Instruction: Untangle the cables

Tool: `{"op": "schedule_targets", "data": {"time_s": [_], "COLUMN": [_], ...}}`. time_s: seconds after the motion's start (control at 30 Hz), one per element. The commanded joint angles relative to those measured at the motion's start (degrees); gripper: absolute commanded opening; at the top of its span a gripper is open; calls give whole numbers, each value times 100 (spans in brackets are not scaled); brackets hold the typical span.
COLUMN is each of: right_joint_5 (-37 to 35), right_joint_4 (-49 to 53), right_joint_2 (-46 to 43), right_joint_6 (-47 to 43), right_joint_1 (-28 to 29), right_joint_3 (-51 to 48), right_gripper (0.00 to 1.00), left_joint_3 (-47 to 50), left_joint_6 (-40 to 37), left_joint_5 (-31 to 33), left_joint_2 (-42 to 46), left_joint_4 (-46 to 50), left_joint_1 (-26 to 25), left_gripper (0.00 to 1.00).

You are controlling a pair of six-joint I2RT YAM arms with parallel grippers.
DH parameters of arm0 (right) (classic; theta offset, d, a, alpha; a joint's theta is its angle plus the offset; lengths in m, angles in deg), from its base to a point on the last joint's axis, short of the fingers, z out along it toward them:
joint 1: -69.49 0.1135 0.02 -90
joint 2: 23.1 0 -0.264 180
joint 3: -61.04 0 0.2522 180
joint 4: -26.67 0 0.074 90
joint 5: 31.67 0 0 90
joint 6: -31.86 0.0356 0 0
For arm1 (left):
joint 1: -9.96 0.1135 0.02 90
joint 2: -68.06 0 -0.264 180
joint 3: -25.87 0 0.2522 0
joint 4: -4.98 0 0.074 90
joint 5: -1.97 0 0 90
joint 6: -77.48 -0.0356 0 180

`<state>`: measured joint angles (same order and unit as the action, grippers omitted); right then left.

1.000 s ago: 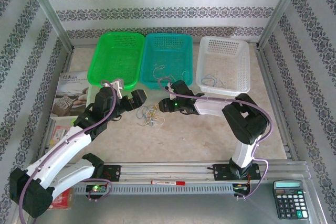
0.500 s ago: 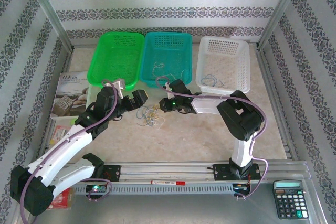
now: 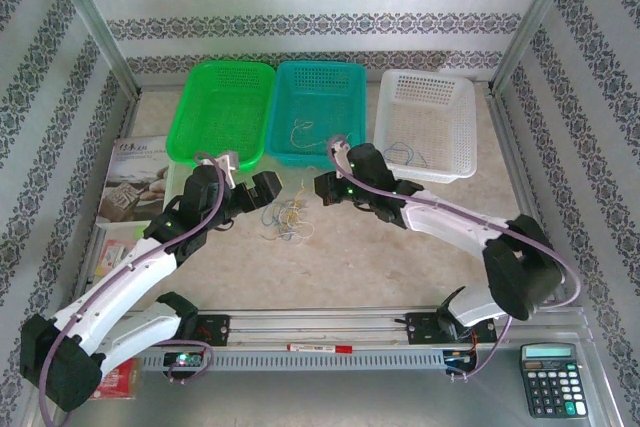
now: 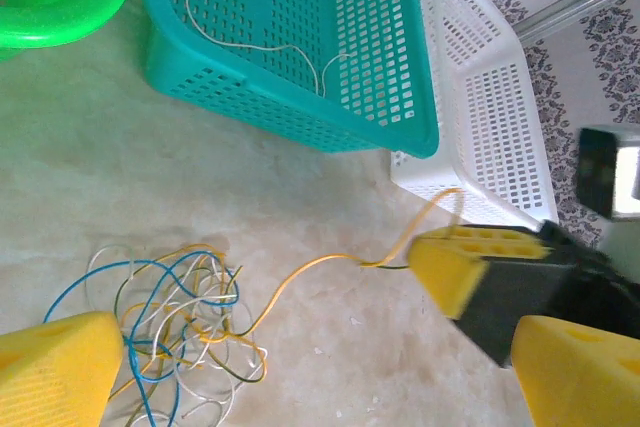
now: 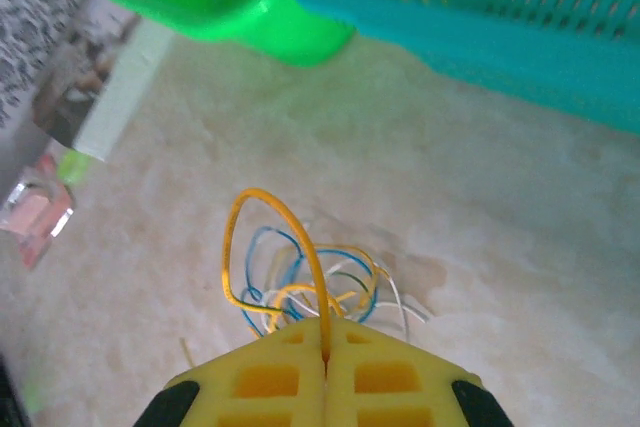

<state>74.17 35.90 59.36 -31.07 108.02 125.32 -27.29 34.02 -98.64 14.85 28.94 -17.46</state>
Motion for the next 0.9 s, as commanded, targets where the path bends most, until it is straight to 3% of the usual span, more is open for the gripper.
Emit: {"op": "schedule_targets", "data": {"time_s": [0.0, 0.3, 0.63, 0.87], "right_joint_5": [-213, -38, 566, 806], "right_joint_4": [129, 94, -313, -471], "right_joint_2": [-366, -681, -610, -553], "right_joint_6": [96, 118, 46, 54], "right_joint_1": [94, 227, 256, 268], "right_joint_3": [-137, -98, -191, -174], "right_gripper": [0, 0, 0, 0], "left_joint_3": [148, 412, 461, 448], "left_joint_6": [14, -3, 343, 461], "left_joint_5": [-126, -655, -1586, -1732], "left_joint_2": [3, 65, -413, -659], "left_joint_4": [-250, -1181, -2699, -3104], "left_joint_1": [-51, -45, -54, -57], "left_gripper": [100, 98, 73, 63]}}
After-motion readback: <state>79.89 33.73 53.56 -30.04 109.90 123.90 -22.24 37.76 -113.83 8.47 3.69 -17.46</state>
